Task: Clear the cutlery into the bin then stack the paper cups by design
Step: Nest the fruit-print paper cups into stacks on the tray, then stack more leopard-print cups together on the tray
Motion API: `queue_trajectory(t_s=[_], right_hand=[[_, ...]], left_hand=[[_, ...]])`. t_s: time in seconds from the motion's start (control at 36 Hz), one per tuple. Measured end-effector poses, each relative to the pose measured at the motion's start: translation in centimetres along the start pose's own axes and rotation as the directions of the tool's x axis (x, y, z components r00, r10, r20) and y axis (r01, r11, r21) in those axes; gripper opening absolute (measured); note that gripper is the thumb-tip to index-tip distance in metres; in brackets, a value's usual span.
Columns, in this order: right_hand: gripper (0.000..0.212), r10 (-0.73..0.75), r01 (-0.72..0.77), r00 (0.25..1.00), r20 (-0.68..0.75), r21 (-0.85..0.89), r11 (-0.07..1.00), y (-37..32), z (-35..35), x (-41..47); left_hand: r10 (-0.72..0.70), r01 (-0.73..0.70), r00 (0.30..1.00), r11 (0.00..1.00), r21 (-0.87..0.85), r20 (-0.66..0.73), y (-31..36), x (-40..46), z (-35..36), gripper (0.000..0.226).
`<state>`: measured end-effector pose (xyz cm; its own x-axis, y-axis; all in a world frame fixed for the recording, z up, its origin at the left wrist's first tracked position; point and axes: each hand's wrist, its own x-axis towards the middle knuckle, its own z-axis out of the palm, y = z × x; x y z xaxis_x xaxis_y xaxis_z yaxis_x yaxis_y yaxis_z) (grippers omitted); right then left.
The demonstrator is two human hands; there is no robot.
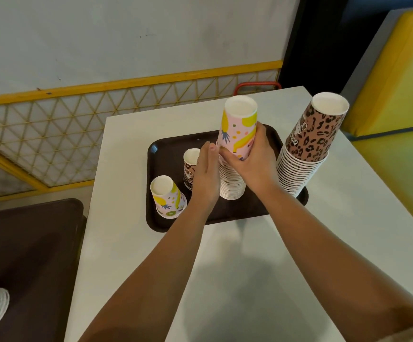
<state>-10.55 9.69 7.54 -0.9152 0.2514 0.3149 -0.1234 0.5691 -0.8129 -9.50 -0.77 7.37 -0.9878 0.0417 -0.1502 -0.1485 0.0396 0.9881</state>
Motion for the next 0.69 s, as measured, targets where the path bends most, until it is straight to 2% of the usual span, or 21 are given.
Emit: queue_trajectory(t_s=[0.08, 0.17, 0.28, 0.36, 0.42, 0.5, 0.58, 0.69], right_hand=[[0.089, -0.024, 0.027, 0.998, -0.051, 0.042, 0.999, -0.6, -0.2, -0.5], [0.087, -0.119, 0.122, 0.975, -0.187, 0.007, 0.992, -2.2, -0.4, -1.3], [0.065, -0.345, 0.346, 0.867, -0.358, -0.064, 0.936, -5.5, -0.5, -2.2], [0.052, -0.462, 0.473, 0.789, -0.405, -0.080, 0.877, -7.2, 0.4, -2.9], [0.048, -0.505, 0.544, 0.786, -0.357, 0.009, 0.839, -8.7, 1.3, -3.6], [0.046, -0.513, 0.547, 0.832, -0.212, 0.156, 0.822, -10.5, 2.7, -4.6], [0.045, -0.516, 0.497, 0.857, 0.001, 0.263, 0.827, -12.5, 5.0, -5.9], [0.042, -0.552, 0.490, 0.814, 0.177, 0.301, 0.818, -14.7, 8.5, -8.2]], left_hand=[[0.057, -0.053, 0.996, 0.997, 0.054, -0.067, 0.2, -0.7, -0.9, 0.036], [0.080, -0.069, 0.985, 0.994, 0.081, -0.150, 0.4, -1.1, -2.0, 0.041], [0.190, -0.171, 0.943, 0.981, 0.092, -0.273, 1.2, -2.0, -3.2, 0.044], [0.322, -0.272, 0.883, 0.944, 0.188, -0.340, 1.9, -3.2, -4.7, 0.035], [0.406, -0.331, 0.821, 0.911, 0.244, -0.401, 2.4, -4.4, -6.4, 0.032], [0.493, -0.385, 0.745, 0.868, 0.313, -0.450, 2.8, -5.8, -8.6, 0.028], [0.522, -0.372, 0.691, 0.850, 0.374, -0.500, 2.8, -7.7, -11.5, 0.022], [0.518, -0.290, 0.633, 0.848, 0.444, -0.575, 1.6, -10.2, -16.0, 0.018]])
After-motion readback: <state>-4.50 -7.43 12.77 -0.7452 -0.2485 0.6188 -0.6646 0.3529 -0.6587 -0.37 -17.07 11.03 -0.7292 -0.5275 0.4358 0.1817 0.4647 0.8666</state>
